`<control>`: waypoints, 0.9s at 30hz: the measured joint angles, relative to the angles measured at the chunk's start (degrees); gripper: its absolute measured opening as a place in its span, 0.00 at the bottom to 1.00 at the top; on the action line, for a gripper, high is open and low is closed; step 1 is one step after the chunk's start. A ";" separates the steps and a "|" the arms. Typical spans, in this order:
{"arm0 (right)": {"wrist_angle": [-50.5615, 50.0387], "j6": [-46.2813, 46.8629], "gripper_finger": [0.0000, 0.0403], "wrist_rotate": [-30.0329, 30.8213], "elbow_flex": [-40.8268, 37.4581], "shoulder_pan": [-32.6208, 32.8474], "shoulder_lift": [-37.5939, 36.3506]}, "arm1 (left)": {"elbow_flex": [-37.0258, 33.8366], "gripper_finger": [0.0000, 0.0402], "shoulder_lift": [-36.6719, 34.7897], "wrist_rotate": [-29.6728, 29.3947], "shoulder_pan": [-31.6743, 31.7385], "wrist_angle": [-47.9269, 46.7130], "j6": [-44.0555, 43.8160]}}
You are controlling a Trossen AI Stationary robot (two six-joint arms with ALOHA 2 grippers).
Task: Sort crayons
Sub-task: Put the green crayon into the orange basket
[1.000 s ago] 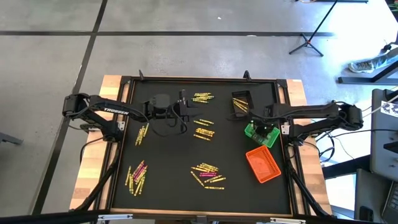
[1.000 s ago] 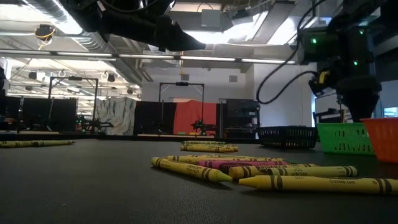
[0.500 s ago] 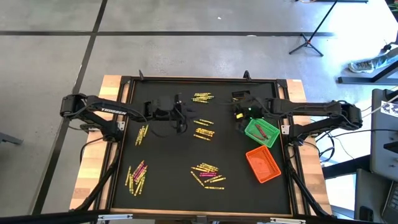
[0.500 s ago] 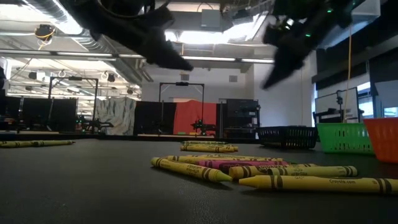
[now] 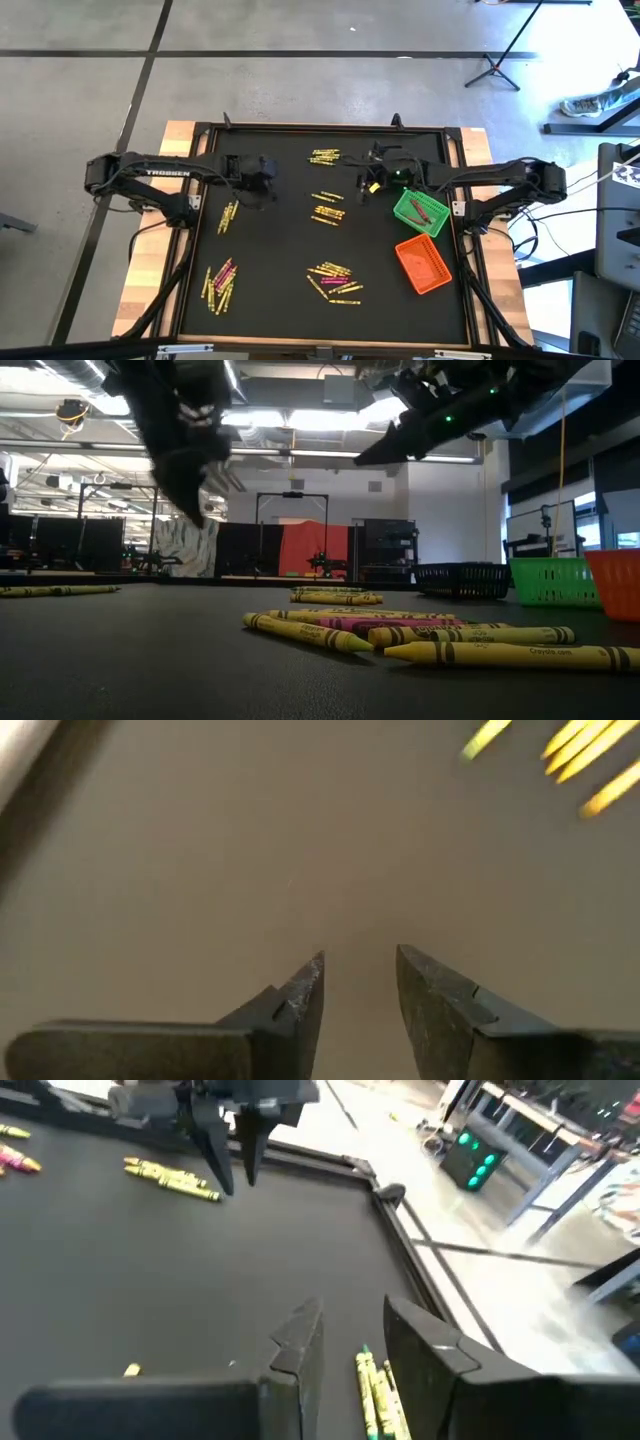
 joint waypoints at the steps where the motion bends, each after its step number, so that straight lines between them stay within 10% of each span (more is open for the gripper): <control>1: 0.39 -0.05 0.26 0.00 0.00 0.00 0.14 | 0.00 0.27 0.00 0.00 0.88 -2.43 -2.00; 10: -5.92 -0.16 0.26 1.45 0.00 0.00 0.42 | -0.10 0.27 0.42 5.11 7.10 -15.41 -12.19; 27: -7.66 -0.16 0.26 1.51 0.00 0.00 0.42 | -10.20 0.27 0.74 11.91 10.76 -10.28 -15.52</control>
